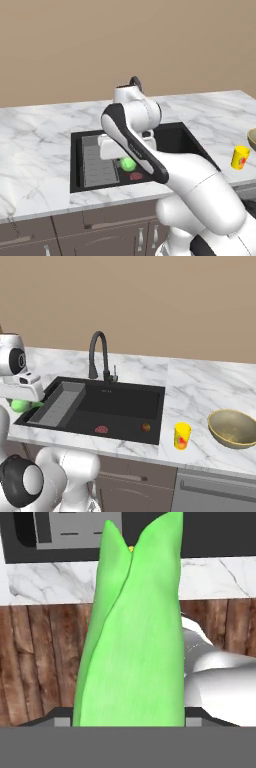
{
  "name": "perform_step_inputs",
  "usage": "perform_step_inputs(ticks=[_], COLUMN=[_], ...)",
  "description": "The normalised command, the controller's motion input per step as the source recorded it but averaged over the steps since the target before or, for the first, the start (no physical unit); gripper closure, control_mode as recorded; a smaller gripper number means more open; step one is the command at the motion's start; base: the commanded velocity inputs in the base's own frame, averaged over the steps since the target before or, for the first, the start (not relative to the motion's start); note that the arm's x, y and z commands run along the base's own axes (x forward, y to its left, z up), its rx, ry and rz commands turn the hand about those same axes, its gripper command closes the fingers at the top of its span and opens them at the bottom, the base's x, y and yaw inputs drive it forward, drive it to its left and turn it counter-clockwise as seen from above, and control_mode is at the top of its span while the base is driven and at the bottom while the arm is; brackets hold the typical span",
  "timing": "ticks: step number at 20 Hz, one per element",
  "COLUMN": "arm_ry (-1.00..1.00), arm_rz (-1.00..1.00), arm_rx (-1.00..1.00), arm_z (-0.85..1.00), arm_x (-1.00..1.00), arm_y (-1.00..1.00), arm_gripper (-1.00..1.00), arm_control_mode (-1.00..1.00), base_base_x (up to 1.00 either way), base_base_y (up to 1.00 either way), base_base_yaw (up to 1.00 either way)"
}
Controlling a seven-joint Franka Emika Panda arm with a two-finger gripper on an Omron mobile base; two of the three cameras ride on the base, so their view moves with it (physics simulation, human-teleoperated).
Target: Remove the corn and apple from the sink. Then move the bowl and cup from the counter to the sink for washing.
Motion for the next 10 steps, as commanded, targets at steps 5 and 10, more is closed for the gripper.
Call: perform_step_inputs(ticks=[5, 10], arm_ry=[-0.03, -0.01], arm_rz=[0.03, 0.05], arm_rx=[0.0, 0.0], arm_z=[-0.06, -0.05], arm_x=[0.15, 0.21], arm_y=[0.47, 0.48], arm_gripper=[1.0, 1.0], arm_control_mode=[-1.0, -1.0], base_base_x=[0.0, 0.0], base_base_y=[0.0, 0.0], base_base_yaw=[0.0, 0.0])
